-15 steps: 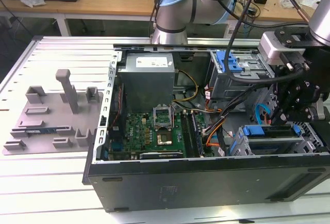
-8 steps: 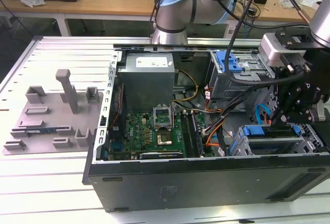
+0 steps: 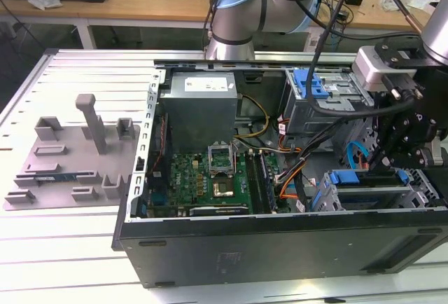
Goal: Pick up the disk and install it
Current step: 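Insert the second disk wire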
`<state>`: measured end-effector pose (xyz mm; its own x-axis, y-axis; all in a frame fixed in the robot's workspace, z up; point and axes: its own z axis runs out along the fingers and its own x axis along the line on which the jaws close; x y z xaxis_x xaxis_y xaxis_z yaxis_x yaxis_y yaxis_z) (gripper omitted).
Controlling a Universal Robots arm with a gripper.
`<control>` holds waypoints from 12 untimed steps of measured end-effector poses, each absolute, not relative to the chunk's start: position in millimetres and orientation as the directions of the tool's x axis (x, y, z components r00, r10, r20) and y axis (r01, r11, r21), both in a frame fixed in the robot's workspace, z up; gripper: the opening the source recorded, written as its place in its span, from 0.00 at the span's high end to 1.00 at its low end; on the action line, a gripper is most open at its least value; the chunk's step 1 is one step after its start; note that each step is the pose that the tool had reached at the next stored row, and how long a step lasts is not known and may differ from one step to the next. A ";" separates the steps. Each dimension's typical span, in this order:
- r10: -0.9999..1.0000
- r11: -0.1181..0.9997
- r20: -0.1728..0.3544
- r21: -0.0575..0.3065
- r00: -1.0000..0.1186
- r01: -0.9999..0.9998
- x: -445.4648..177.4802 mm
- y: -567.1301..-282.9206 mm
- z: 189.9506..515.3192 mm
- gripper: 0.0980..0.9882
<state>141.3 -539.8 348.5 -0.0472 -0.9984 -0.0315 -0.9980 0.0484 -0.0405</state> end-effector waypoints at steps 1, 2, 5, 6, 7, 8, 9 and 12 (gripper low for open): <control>-0.998 0.048 -0.032 -0.040 -0.047 -0.998 141.3 -539.8 348.1 0.93; -0.998 0.048 -0.032 -0.040 -0.047 -0.998 141.3 -539.8 347.8 0.93; -0.998 0.048 -0.031 -0.041 -0.047 -0.998 141.4 -539.8 346.4 0.93; -0.998 0.048 -0.031 -0.040 -0.047 -0.998 141.4 -539.8 345.5 0.93; -0.998 0.048 -0.031 -0.041 -0.047 -0.998 141.4 -539.8 344.9 0.93; -0.998 0.048 -0.031 -0.041 -0.047 -0.998 141.3 -539.8 344.4 0.93; -0.998 0.048 -0.030 -0.041 -0.047 -0.998 141.4 -539.8 343.7 0.93; -0.998 0.048 -0.032 -0.040 -0.047 -0.998 141.3 -539.8 341.6 0.93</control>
<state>141.3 -539.8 341.6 -0.0470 -0.9984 -0.0318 -0.9980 0.0483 -0.0405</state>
